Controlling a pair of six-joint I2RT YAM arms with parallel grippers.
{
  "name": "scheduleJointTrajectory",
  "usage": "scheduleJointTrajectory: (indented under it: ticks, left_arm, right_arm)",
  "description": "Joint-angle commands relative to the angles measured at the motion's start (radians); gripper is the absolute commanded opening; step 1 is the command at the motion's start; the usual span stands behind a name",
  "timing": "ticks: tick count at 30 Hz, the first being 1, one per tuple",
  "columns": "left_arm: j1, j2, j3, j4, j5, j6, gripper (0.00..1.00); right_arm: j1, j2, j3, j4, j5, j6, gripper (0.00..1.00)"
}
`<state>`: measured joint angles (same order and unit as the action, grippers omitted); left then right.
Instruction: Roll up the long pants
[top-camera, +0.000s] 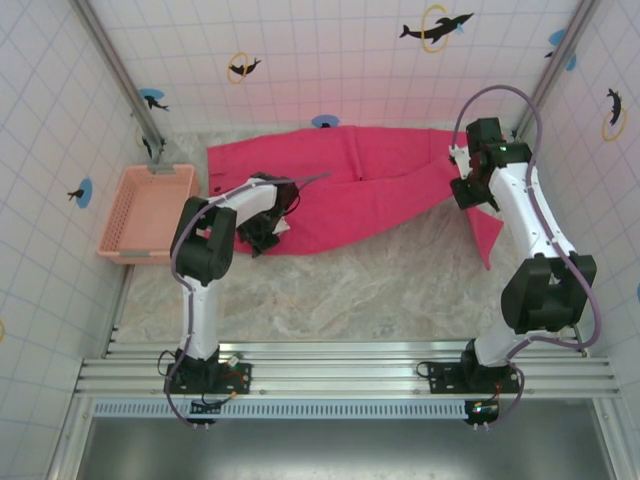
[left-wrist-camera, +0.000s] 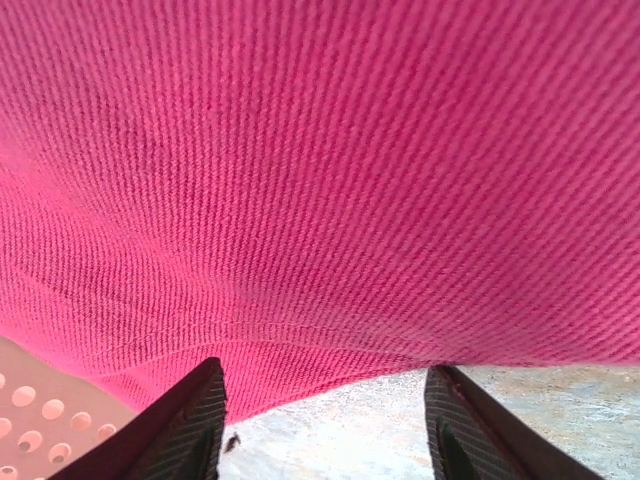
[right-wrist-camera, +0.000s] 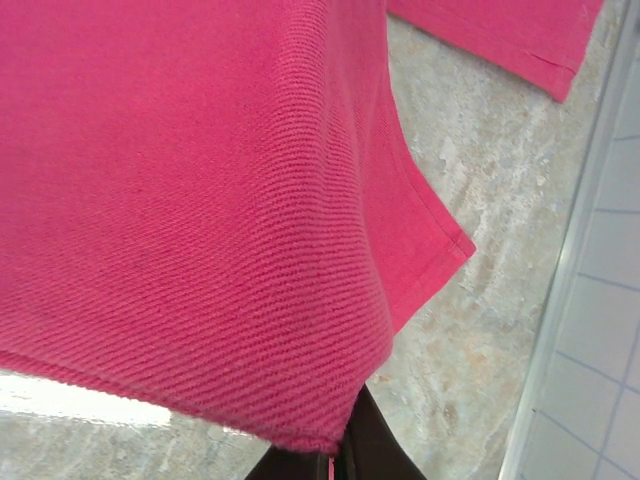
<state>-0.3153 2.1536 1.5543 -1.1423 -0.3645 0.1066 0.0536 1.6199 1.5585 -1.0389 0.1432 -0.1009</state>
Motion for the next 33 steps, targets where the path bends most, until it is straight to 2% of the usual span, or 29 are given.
scheduleJointTrajectory:
  ticks: [1, 12, 25, 27, 29, 31, 33]
  left_arm:
    - [-0.005, 0.044, 0.028, -0.036, -0.001, -0.008, 0.58]
    - [-0.006, 0.074, 0.063, -0.078, -0.001, -0.017, 0.58]
    - [-0.012, 0.028, -0.004, -0.029, 0.012, 0.007, 0.57]
    - [-0.011, 0.039, 0.009, -0.039, 0.014, 0.011, 0.51]
    - [-0.011, 0.057, 0.034, -0.06, 0.016, 0.011, 0.35]
    - [-0.011, 0.07, 0.052, -0.072, 0.019, 0.012, 0.14]
    - [-0.01, 0.071, 0.055, -0.066, 0.041, 0.018, 0.01]
  right_arm:
    - [-0.009, -0.041, 0.056, -0.001, -0.073, 0.02, 0.0]
    - [-0.078, -0.078, 0.076, 0.005, -0.188, 0.101, 0.0]
    - [-0.14, 0.021, 0.251, -0.049, -0.263, 0.236, 0.0]
    - [-0.142, 0.029, 0.273, -0.05, -0.279, 0.245, 0.0]
    - [-0.142, 0.035, 0.291, -0.054, -0.291, 0.25, 0.0]
    - [-0.142, 0.039, 0.298, -0.056, -0.304, 0.248, 0.0]
    - [-0.142, 0.036, 0.294, -0.055, -0.32, 0.244, 0.0]
